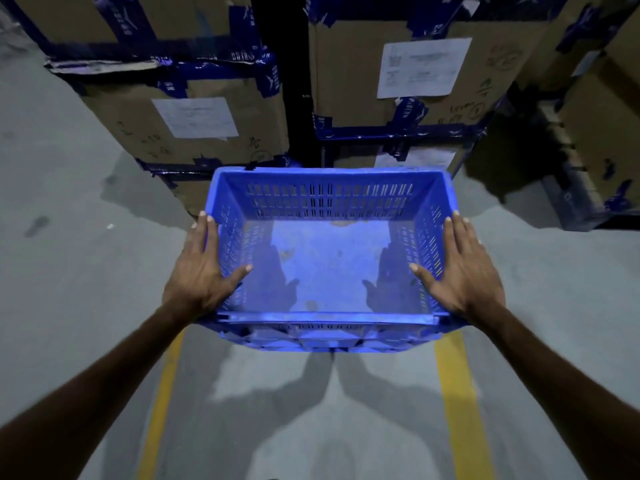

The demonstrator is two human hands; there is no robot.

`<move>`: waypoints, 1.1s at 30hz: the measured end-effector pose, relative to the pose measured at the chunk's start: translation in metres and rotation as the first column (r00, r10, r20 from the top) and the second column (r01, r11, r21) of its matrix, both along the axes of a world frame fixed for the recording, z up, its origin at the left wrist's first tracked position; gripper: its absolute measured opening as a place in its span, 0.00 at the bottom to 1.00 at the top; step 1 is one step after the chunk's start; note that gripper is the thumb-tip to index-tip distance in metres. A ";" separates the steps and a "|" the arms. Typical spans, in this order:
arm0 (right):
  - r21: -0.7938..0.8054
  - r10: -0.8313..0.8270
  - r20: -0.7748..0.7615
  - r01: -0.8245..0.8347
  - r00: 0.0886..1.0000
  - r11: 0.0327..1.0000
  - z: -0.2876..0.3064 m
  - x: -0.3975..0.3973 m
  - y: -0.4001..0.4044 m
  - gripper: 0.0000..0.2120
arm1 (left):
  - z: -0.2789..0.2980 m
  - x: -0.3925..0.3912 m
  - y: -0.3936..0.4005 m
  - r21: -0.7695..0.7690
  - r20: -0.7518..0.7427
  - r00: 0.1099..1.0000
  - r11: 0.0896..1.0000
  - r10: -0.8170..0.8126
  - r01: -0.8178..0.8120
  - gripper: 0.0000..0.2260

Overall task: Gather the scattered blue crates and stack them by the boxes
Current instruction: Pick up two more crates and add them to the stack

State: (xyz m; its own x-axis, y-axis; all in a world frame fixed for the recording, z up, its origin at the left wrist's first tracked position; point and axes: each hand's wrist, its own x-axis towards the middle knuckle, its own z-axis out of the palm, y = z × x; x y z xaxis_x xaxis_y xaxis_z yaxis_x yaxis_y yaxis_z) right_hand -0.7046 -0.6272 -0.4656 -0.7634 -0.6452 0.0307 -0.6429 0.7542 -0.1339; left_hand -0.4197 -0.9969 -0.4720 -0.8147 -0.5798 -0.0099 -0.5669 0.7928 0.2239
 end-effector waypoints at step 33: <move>-0.094 0.019 0.059 -0.014 0.998 0.995 -0.004 -0.004 0.001 0.47 | -0.001 0.005 0.001 0.050 -0.123 0.992 0.998 -0.026 0.032 0.53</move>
